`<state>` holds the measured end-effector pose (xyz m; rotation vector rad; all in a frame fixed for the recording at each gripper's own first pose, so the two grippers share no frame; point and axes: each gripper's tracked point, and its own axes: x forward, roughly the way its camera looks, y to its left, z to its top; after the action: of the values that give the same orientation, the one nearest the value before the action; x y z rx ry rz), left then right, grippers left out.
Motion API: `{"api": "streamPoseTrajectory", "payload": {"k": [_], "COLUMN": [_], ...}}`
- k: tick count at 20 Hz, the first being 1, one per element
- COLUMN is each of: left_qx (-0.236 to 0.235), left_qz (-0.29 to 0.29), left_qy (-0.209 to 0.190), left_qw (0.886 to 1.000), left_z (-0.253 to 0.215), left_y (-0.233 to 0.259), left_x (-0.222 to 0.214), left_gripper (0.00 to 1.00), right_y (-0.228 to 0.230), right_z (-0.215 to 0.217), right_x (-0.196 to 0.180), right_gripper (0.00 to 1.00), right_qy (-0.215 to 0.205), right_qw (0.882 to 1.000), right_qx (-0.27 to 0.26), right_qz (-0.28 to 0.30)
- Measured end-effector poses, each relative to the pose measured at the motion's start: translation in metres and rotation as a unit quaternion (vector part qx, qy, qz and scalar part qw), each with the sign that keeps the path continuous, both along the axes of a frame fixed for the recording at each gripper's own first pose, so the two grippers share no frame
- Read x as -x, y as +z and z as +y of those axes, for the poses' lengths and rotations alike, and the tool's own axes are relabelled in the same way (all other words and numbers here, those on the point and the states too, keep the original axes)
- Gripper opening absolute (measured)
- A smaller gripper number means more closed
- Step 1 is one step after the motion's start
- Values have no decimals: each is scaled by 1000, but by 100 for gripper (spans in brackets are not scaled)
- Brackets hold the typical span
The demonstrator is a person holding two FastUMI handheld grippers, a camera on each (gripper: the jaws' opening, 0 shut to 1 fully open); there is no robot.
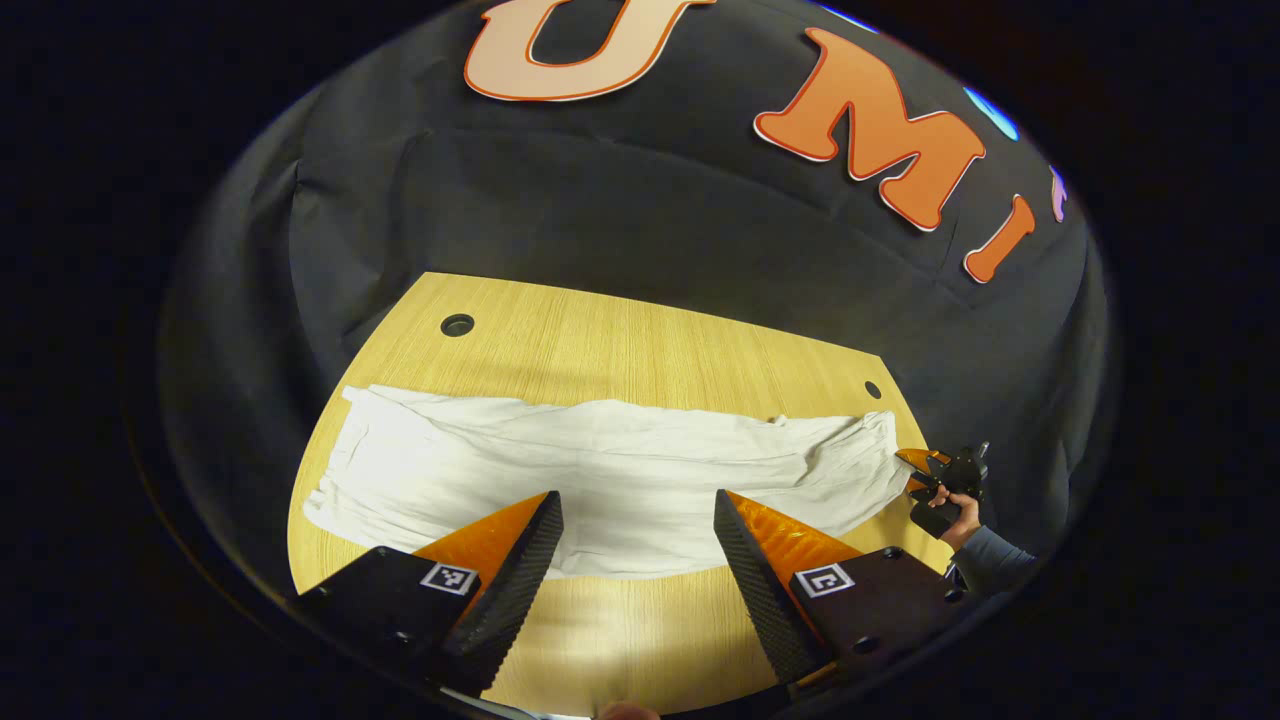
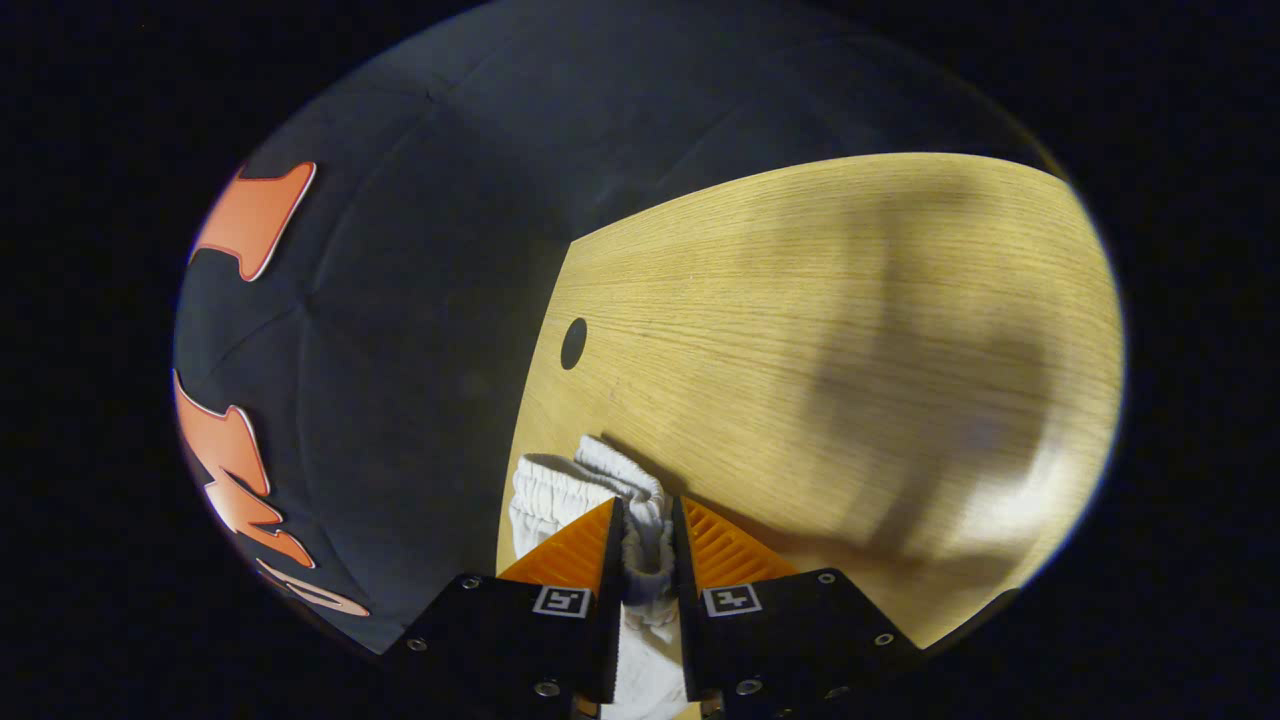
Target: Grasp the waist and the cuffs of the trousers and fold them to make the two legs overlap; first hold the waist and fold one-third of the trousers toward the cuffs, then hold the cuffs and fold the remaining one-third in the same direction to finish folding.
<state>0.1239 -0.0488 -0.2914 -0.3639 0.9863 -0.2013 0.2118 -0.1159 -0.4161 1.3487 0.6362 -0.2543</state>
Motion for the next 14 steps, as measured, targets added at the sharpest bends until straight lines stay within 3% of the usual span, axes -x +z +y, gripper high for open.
{"api": "streamPoseTrajectory", "payload": {"k": [5, 14], "left_qx": [-2, 11], "left_qz": [-7, -17], "left_qy": [17, 52], "left_qw": [1000, 998], "left_z": [1, 31], "left_y": [6, 12], "left_x": [10, 34], "left_gripper": [99, 99], "right_y": [46, 133], "right_z": [10, 50], "right_x": [-10, -7], "right_gripper": [21, 21], "right_qy": [-6, 0], "right_qw": [997, 983], "right_qx": [-41, -112], "right_qz": [-61, -148]}}
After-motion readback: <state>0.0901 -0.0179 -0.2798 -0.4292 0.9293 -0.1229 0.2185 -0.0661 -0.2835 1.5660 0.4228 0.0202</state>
